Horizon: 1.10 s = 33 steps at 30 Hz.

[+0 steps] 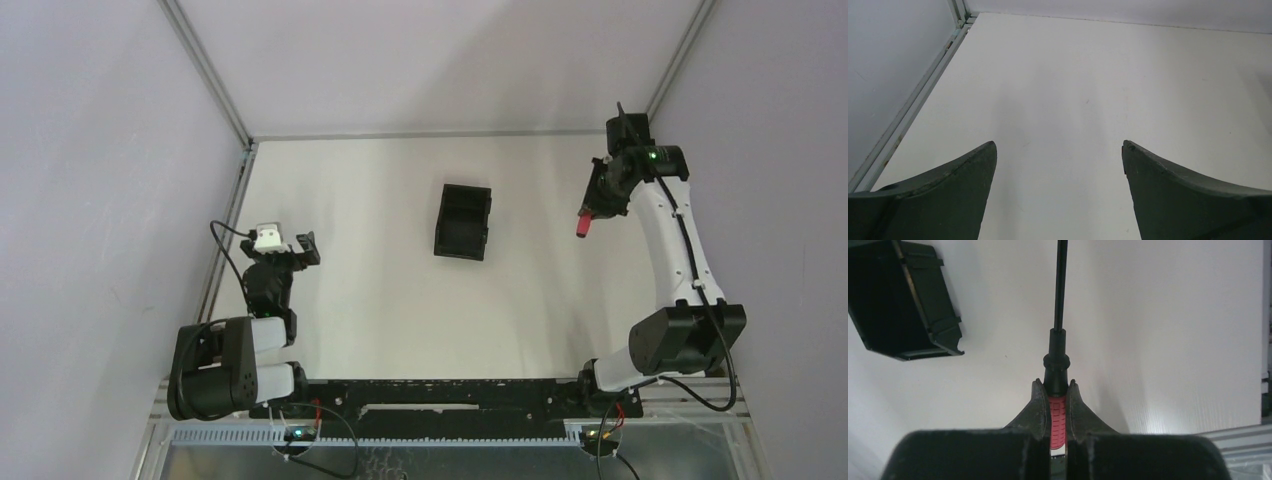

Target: Put the screwdriver in the bin

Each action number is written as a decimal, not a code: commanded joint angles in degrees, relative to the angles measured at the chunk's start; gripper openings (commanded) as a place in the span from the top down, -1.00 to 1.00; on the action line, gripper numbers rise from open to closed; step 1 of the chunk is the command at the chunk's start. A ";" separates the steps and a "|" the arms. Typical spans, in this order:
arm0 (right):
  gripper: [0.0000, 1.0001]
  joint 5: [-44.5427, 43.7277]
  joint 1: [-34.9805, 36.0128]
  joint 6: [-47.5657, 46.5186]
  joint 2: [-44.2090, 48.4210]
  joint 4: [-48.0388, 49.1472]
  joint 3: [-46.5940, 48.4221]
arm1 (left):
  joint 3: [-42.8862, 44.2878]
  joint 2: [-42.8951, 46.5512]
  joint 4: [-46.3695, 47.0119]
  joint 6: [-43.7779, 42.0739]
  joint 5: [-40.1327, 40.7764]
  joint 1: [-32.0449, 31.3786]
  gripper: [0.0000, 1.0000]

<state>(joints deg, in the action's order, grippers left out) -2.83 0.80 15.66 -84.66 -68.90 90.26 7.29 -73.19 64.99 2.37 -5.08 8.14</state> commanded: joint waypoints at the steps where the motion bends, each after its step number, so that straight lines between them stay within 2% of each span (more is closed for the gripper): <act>1: 1.00 0.15 3.59 1.95 -1.40 -5.34 6.01 | 1.59 0.79 0.83 -1.23 0.26 -0.35 -1.00; 7: 1.00 -2.84 18.44 4.44 -11.86 0.14 17.27 | 1.54 0.77 0.76 -1.23 0.18 -0.35 -1.00; 11: 1.00 -6.18 27.05 2.05 -23.06 0.75 31.75 | 1.58 0.81 0.81 -1.24 0.29 -0.35 -1.00; 14: 1.00 -8.35 31.86 -1.25 -31.34 0.22 41.57 | 1.57 0.78 0.77 -1.23 0.26 -0.36 -1.00; 17: 1.00 -11.07 34.20 -3.31 -36.73 0.28 46.06 | 1.55 0.77 0.77 -1.23 0.25 -0.39 -1.00; 20: 1.00 -11.59 34.45 -4.27 -37.71 3.99 41.91 | 1.52 0.77 0.71 -1.23 0.25 -0.39 -1.00; 26: 1.00 -10.02 35.06 -5.53 -34.51 16.45 21.50 | 1.57 0.74 0.83 -1.23 0.26 -0.40 -1.00; 31: 1.00 -9.93 35.33 -5.12 -35.22 22.47 12.22 | 1.55 0.78 0.79 -1.23 0.25 -0.39 -1.00; 33: 0.77 -11.01 35.32 -4.68 -36.05 22.68 11.46 | 1.57 0.77 0.79 -1.23 0.25 -0.41 -0.99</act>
<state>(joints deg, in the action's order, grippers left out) -12.01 36.01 11.38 -121.91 -52.86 102.15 7.29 -73.19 64.99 2.39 -4.89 8.14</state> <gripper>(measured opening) 0.061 0.996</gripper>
